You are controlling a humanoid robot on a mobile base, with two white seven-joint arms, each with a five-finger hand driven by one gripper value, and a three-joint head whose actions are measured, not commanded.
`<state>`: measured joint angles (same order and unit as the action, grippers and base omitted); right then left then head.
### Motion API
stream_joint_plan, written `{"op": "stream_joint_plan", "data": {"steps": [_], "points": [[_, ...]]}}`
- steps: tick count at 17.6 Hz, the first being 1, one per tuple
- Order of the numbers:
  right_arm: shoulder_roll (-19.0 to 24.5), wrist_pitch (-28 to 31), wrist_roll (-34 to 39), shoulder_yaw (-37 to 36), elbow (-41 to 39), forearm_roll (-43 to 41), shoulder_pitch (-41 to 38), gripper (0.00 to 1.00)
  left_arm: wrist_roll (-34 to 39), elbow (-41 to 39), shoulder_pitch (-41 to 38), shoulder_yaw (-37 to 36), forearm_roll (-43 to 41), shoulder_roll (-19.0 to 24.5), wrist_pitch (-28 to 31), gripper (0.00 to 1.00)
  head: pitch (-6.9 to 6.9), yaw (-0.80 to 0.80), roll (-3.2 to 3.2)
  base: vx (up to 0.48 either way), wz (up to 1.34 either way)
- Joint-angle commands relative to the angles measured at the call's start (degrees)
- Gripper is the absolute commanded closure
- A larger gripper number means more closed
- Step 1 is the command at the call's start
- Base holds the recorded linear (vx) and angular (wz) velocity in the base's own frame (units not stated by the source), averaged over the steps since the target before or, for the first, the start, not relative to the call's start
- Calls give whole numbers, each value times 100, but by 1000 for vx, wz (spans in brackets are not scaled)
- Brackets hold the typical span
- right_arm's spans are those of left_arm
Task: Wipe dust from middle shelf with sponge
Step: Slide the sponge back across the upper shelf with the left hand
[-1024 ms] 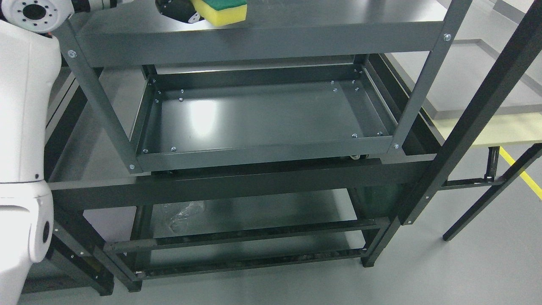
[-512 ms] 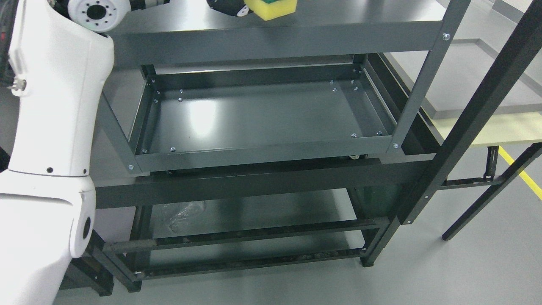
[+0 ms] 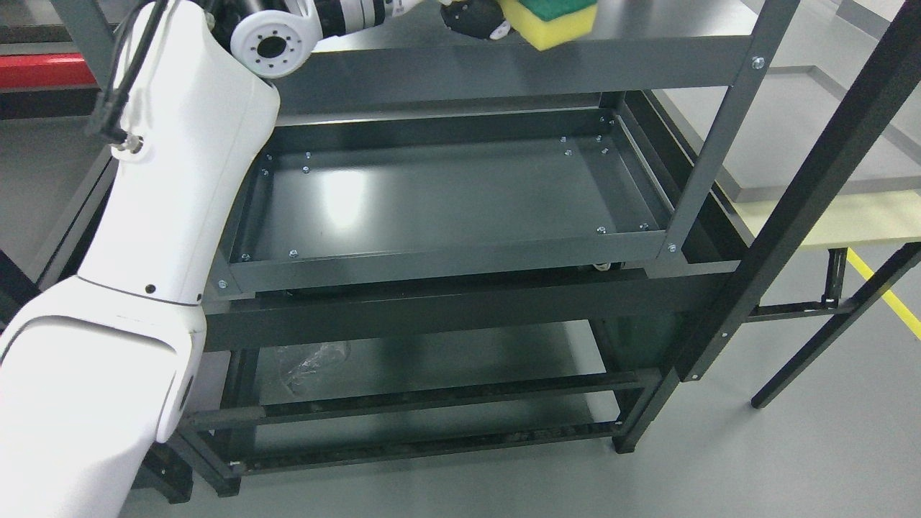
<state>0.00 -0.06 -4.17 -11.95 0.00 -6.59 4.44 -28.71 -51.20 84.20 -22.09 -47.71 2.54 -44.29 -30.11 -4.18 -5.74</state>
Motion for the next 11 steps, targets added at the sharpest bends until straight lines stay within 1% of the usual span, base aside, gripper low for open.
{"op": "stream_joint_plan", "data": {"steps": [1,7,9,11], "points": [[-100,410,3,0,-100,0,5,0,-573,172,-185,-533,51,-154,-71,99,0,0,0,0,0],[-100,410,3,0,-100,0,4,0,-961,-355,26,-375,16,-154,-71,99,0,0,0,0,4],[-100,410,3,0,-100,0,4,0,-1083,-496,35,-270,33,-17,-71,99,0,0,0,0,11],[-100,419,3,0,-100,0,4,0,-1294,-575,26,-16,34,115,-71,99,0,0,0,0,0]]}}
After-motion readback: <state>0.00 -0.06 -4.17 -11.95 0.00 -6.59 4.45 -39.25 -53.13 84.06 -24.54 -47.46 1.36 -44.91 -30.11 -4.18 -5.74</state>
